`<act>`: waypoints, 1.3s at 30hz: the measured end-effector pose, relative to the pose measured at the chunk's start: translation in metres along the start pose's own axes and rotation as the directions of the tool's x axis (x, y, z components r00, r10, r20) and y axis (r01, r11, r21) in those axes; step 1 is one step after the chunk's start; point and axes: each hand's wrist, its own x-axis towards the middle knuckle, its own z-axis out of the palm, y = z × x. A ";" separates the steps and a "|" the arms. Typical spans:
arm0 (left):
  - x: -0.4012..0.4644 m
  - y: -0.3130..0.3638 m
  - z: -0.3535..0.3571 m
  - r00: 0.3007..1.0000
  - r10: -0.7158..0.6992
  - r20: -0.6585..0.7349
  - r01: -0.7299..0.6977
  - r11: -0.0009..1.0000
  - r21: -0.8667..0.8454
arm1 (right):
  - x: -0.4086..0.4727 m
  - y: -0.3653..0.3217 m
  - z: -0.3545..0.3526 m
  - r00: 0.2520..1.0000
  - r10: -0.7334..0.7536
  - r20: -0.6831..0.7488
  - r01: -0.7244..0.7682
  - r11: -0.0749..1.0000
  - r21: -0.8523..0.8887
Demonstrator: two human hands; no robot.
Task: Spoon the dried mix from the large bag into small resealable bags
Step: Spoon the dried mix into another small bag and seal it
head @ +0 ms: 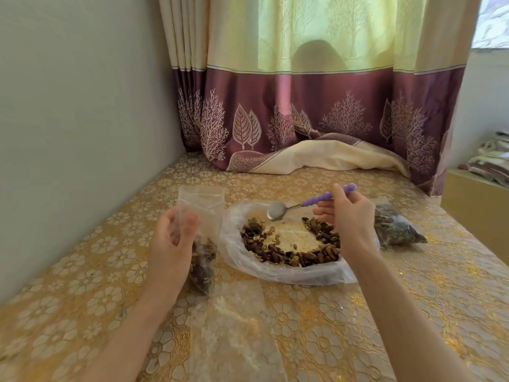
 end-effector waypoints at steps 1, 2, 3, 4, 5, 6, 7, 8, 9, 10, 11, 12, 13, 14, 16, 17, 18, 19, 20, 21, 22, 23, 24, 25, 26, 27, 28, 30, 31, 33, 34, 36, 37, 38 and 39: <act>0.000 0.000 0.000 1.000 -0.003 -0.002 0.003 1.000 -0.003 | 0.002 0.005 -0.002 1.000 -0.006 -0.014 0.006 0.999 -0.048; 0.000 -0.001 0.000 1.000 -0.006 -0.003 0.006 1.000 -0.008 | 0.004 0.008 -0.004 1.000 0.001 -0.019 -0.002 0.997 -0.079; 0.001 -0.001 0.000 1.000 -0.009 -0.003 0.009 1.000 -0.012 | 0.006 0.011 -0.005 1.000 0.017 -0.015 -0.018 0.995 -0.101; 0.001 -0.002 0.000 1.000 -0.009 -0.005 0.009 1.000 -0.010 | 0.007 0.014 -0.005 0.999 0.033 -0.004 -0.034 0.992 -0.119; 0.001 -0.002 -0.001 1.000 -0.006 -0.008 0.006 1.000 -0.005 | 0.008 0.016 -0.006 0.999 0.047 0.008 -0.046 0.990 -0.135; 0.001 -0.003 -0.001 1.000 -0.001 -0.010 0.001 1.000 0.002 | 0.008 0.017 -0.007 0.998 0.057 0.022 -0.053 0.988 -0.148; 0.001 -0.003 -0.001 1.000 0.001 -0.011 -0.001 1.000 0.009 | 0.008 0.017 -0.007 0.997 0.065 0.038 -0.059 0.986 -0.155; 0.002 -0.004 -0.001 1.000 0.003 -0.010 -0.003 1.000 0.016 | 0.007 0.016 -0.006 0.996 0.076 0.053 -0.067 0.985 -0.156; 0.002 -0.004 -0.001 1.000 0.005 -0.010 -0.004 1.000 0.020 | 0.006 0.015 -0.005 0.994 0.092 0.064 -0.082 0.986 -0.147; 0.003 -0.005 -0.001 1.000 0.005 -0.010 -0.005 1.000 0.022 | 0.006 0.014 -0.004 0.991 0.117 0.069 -0.107 0.986 -0.127; 0.003 -0.006 -0.001 1.000 0.005 -0.011 -0.005 1.000 0.022 | 0.006 0.013 -0.003 0.987 0.145 0.076 -0.137 0.985 -0.102; 0.003 -0.006 -0.001 1.000 0.005 -0.010 -0.005 1.000 0.025 | 0.005 0.012 -0.001 0.981 0.170 0.090 -0.163 0.983 -0.084; 0.003 -0.007 -0.001 1.000 0.006 -0.008 -0.005 1.000 0.029 | 0.004 0.013 0.000 0.976 0.191 0.108 -0.184 0.980 -0.073; 0.003 -0.008 -0.001 1.000 0.006 -0.004 -0.005 1.000 0.030 | 0.004 0.013 0.002 0.970 0.206 0.128 -0.199 0.978 -0.064; 0.003 -0.008 -0.001 1.000 0.005 -0.001 -0.005 1.000 0.016 | 0.002 0.015 0.005 0.962 0.227 0.153 -0.221 0.974 -0.054; 0.003 -0.008 -0.001 1.000 0.006 -0.002 -0.006 1.000 0.012 | 0.001 0.016 0.006 0.959 0.235 0.157 -0.230 0.972 -0.052; 0.003 -0.008 -0.001 1.000 0.006 -0.003 -0.006 1.000 0.013 | 0.001 0.016 0.006 0.956 0.247 0.156 -0.243 0.969 -0.050; 0.003 -0.008 -0.001 1.000 0.005 -0.002 -0.005 1.000 0.015 | 0.001 0.016 0.006 0.952 0.264 0.155 -0.259 0.965 -0.047; 0.003 -0.007 -0.001 1.000 0.005 -0.002 -0.005 1.000 0.014 | 0.002 0.017 0.006 0.947 0.281 0.155 -0.277 0.960 -0.045; 0.003 -0.007 -0.001 1.000 0.006 -0.002 -0.006 1.000 0.013 | 0.002 0.018 0.005 0.942 0.298 0.154 -0.295 0.954 -0.045; 0.003 -0.007 0.000 1.000 0.008 -0.001 -0.008 1.000 0.016 | 0.003 0.020 0.004 0.936 0.317 0.154 -0.314 0.948 -0.044; 0.003 -0.007 -0.001 1.000 0.007 0.001 -0.007 1.000 0.017 | 0.003 0.020 0.003 0.930 0.337 0.150 -0.334 0.942 -0.042; 0.004 -0.007 -0.001 1.000 0.004 0.003 -0.004 1.000 0.015 | 0.003 0.020 0.003 0.924 0.355 0.144 -0.353 0.935 -0.037; 0.004 -0.007 -0.001 1.000 0.003 0.004 -0.003 1.000 0.012 | 0.004 0.020 0.002 0.920 0.368 0.136 -0.367 0.930 -0.030; 0.003 -0.007 -0.001 1.000 0.002 0.005 -0.002 1.000 0.010 | 0.004 0.021 0.002 0.917 0.378 0.128 -0.378 0.926 -0.026; 0.003 -0.007 -0.001 1.000 0.002 0.007 -0.002 1.000 0.014 | 0.005 0.021 0.001 0.915 0.387 0.118 -0.387 0.922 -0.022; 0.003 -0.007 -0.001 1.000 0.005 0.008 -0.005 1.000 0.024 | 0.005 0.021 0.001 0.912 0.396 0.104 -0.396 0.918 -0.019; 0.003 -0.006 -0.001 1.000 0.018 0.005 -0.018 0.999 0.050 | 0.008 0.021 -0.001 0.908 0.412 0.068 -0.413 0.911 -0.003; 0.003 -0.006 -0.001 1.000 0.023 0.008 -0.024 0.998 0.064 | 0.009 0.022 -0.002 0.906 0.421 0.054 -0.422 0.906 0.016; 0.002 -0.004 -0.001 0.999 0.033 0.021 -0.035 0.996 0.087 | 0.010 0.021 -0.004 0.900 0.434 0.042 -0.435 0.899 0.055; 0.002 -0.004 0.000 0.999 0.040 0.027 -0.042 0.995 0.094 | 0.010 0.020 -0.004 0.900 0.434 0.040 -0.435 0.898 0.067; 0.001 -0.006 0.001 0.998 0.044 0.036 -0.048 0.994 0.102 | 0.009 0.016 -0.005 0.908 0.417 0.035 -0.418 0.903 0.096; 0.001 -0.006 0.002 0.998 0.037 0.043 -0.041 0.994 0.102 | 0.008 0.012 -0.005 0.915 0.401 0.033 -0.403 0.908 0.112; 0.001 -0.006 0.003 0.998 0.024 0.051 -0.029 0.994 0.103 | 0.007 0.007 -0.004 0.925 0.378 0.036 -0.380 0.916 0.127; 0.000 -0.006 0.004 0.998 0.010 0.064 -0.017 0.994 0.108 | 0.006 0.000 -0.003 0.937 0.345 0.046 -0.349 0.927 0.141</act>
